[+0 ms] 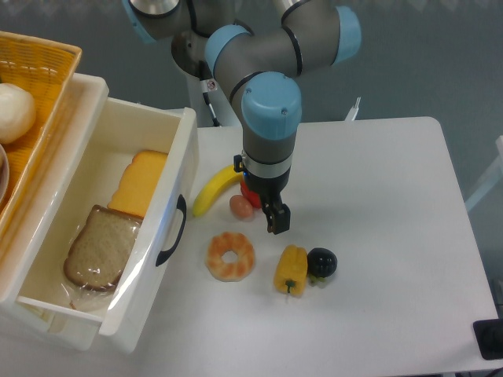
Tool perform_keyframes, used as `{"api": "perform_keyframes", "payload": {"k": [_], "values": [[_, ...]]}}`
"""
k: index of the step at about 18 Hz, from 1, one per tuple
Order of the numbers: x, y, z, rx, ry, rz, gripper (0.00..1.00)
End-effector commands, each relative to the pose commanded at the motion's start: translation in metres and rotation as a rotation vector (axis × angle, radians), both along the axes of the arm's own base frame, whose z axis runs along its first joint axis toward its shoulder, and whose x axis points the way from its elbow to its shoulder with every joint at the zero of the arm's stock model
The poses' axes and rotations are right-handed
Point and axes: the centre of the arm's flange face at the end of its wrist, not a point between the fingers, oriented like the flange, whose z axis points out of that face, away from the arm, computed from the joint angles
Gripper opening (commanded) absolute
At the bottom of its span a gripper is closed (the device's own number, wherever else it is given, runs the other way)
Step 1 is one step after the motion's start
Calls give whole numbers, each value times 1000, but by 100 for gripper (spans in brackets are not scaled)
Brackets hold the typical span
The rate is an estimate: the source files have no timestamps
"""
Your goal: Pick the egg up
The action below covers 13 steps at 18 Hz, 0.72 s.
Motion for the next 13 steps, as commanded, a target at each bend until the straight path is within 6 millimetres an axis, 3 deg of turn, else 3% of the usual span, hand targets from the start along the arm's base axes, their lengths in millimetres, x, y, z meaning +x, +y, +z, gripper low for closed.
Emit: {"api": "perform_keyframes", "payload": {"k": [5,7,8,9,13], "values": [[10,18,-4,38,7,108,100],[7,24,7,68,9,113,100],[3,39,19,115,-4,114,100],[-1,48,17,117,-33,158,100],[6,52,11,115,-45,136,100]]}}
